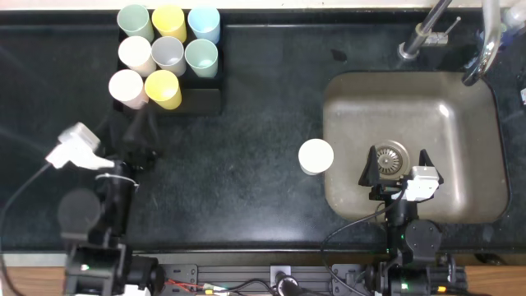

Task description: Store Cups

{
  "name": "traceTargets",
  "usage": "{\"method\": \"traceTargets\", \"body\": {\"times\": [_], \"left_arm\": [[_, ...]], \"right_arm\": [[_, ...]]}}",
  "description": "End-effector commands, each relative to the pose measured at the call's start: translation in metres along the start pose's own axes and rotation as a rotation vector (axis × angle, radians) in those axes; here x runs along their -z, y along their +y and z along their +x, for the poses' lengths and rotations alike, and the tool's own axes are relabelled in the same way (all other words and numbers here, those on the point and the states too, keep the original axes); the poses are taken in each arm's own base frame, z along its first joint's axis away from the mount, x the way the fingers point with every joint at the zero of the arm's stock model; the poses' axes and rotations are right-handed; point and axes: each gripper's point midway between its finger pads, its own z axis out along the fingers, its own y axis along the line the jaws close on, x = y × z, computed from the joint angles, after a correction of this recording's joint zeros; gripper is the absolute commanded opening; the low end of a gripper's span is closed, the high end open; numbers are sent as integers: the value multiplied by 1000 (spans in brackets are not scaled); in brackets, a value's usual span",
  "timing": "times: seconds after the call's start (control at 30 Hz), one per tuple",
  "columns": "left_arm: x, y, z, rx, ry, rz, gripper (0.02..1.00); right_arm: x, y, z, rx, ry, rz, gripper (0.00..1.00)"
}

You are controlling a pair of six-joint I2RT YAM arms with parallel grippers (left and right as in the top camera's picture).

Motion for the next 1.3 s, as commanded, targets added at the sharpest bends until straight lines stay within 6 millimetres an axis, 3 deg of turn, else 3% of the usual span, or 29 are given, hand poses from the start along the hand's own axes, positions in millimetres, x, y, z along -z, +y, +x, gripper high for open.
{"method": "traceTargets", "body": {"times": [0.03, 0.4, 0.63, 0.8, 0.97, 1.2, 1.3], "left_arm": [[16, -11, 4, -145, -71, 120, 1000], [51, 1, -4, -141, -258, 130, 1000], [51, 10, 13, -109, -275, 147, 998], [41, 31, 47, -99, -187, 98, 1000], [38, 40, 60, -106, -129, 59, 1000], [38, 78, 116, -114, 106, -84, 1000], [38, 74, 120, -147, 128, -56, 998]], "right_arm": [[0, 0, 1, 3, -7, -4, 996], [0, 0, 1, 3, -7, -3, 998], [0, 0, 1, 2, -7, -4, 996], [0, 0, 1, 2, -7, -4, 996], [0, 0, 1, 3, -7, -4, 996], [0, 0, 1, 3, -7, -4, 996], [0, 0, 1, 3, -7, -4, 993]]}}
